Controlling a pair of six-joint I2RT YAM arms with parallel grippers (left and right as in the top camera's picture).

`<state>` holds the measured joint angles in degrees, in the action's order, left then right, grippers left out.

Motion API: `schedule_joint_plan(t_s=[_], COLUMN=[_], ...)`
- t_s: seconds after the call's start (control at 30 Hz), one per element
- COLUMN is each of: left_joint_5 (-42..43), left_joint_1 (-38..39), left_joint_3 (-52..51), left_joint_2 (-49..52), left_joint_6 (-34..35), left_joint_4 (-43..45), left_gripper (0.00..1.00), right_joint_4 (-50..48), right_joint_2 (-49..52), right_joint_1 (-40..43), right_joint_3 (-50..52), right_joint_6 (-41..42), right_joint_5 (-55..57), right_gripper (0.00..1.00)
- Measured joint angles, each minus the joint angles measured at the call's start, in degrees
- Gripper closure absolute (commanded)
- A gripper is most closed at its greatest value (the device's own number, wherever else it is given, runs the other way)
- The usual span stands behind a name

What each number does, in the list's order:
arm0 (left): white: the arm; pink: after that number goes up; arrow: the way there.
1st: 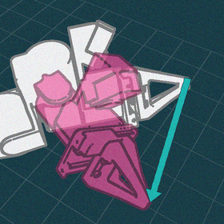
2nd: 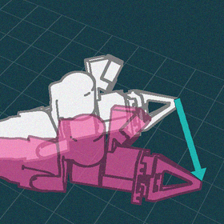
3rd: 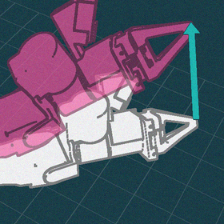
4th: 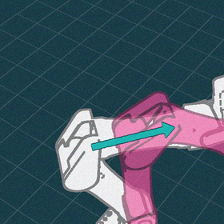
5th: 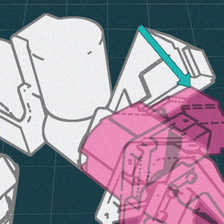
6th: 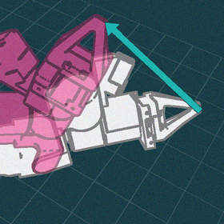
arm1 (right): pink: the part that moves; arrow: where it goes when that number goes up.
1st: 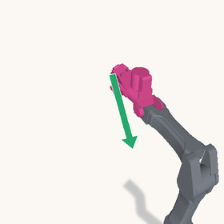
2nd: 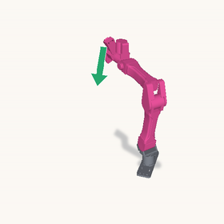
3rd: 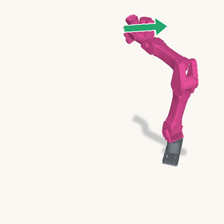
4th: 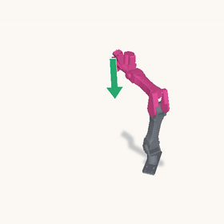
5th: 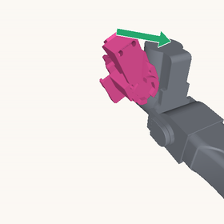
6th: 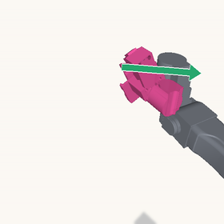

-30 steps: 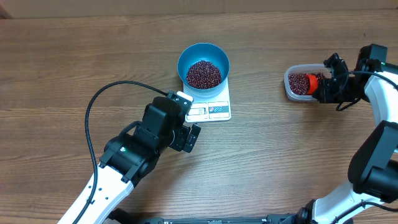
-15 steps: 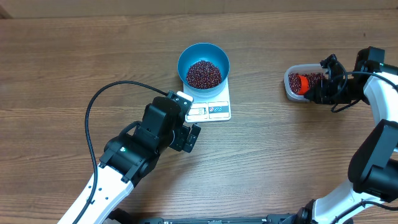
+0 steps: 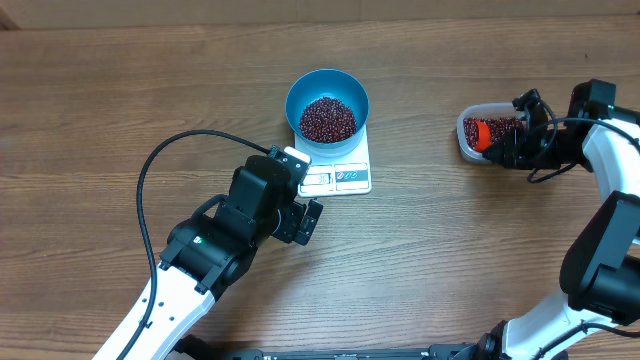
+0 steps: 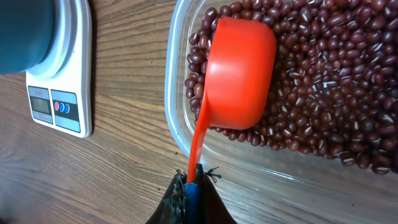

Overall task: Scoop item into bowl and weigh 150g on scale
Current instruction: 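Drag the red cup through the beans to scoop with the right gripper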

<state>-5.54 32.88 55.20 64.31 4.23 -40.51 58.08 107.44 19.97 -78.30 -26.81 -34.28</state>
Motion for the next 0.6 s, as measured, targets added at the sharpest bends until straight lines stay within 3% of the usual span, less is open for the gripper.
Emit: schedule_joint_plan(t_s=[0.6], left_joint_5=[0.0], left_joint_1=[0.0], left_joint_3=[0.0], left_joint_2=[0.0], left_joint_6=[0.0], left_joint_4=[0.0], left_gripper=[0.0], right_joint_4=[-0.1], right_joint_2=[0.0], right_joint_1=[0.7], right_joint_3=[0.4], right_joint_6=[0.0], right_joint_5=[-1.2], right_gripper=[0.96])
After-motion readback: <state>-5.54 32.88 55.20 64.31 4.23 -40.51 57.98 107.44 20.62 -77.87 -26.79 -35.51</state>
